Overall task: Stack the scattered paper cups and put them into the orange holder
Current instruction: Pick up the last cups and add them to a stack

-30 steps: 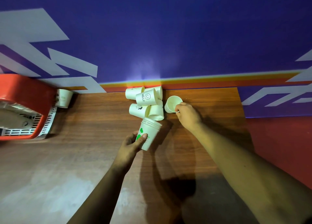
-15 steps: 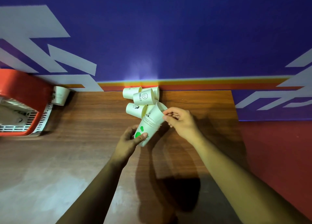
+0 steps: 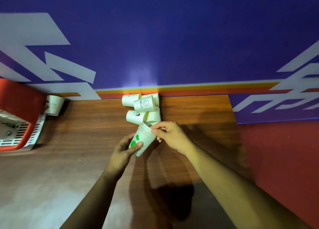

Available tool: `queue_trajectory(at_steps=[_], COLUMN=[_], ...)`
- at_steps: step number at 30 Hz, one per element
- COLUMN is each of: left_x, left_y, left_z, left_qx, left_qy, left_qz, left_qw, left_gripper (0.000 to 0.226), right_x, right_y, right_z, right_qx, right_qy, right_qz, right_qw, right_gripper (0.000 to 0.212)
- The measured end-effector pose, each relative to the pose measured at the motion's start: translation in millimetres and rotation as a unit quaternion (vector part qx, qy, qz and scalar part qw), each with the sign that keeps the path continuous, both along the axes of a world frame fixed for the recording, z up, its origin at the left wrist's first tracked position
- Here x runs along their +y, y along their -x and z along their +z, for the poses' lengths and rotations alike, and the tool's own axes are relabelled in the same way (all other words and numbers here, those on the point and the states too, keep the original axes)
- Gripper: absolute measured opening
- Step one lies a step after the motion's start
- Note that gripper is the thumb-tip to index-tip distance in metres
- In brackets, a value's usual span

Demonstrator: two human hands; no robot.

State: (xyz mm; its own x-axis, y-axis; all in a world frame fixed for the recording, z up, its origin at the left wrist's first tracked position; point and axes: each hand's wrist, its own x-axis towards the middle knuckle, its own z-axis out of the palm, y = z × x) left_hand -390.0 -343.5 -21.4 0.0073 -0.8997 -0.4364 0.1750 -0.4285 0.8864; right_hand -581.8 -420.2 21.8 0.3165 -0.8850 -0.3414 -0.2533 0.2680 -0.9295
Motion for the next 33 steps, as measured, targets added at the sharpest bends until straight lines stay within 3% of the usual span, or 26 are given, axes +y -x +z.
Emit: queue_trajectory(at_steps=[4,6,9,12,19,23,28,33], left_x=[-7,-9,-6,-4,-14,-19,-19,-14], left_y=[-17,-27,-46,-66,-92,-97,-105,-115], left_z=[1,1,0,-2,-2,-5,-14,-19], left_qx=[-0.012,-0.010,-0.013,-0.015,-0.016,-0.014,-0.004,-0.008], left_qy=[-0.002,-0.007,-0.019,-0.029,-0.036,-0.033,-0.037,-0.046], left_qz=[-0.014,-0.012,0.002,0.021,0.017,0.001,-0.010,-0.009], left_qw=[1.000,1.000,1.000,0.999,0.999,0.999,0.999,0.999], left_gripper=[0.045,0.046,0.055,0.063,0.035,0.029,0.038,0.046], right_x=[-9,-20,-38,-51,-63,-59,-46,-45], right_y=[-11,-18,-25,-36,-50,-55,-65,-65], right_z=[-5,-16,-32,-34,-54,-62,-75,-72], right_qx=[0.009,0.074,0.288,0.359,0.455,0.424,0.428,0.523], right_qy=[-0.032,0.000,0.058,0.045,0.068,0.067,0.060,0.131], right_qz=[-0.072,-0.150,-0.154,-0.109,-0.048,-0.036,-0.006,-0.011], right_qw=[0.997,0.986,0.943,0.926,0.887,0.902,0.902,0.842], right_gripper=[0.009,0.007,0.037,0.058,0.017,0.018,0.041,0.015])
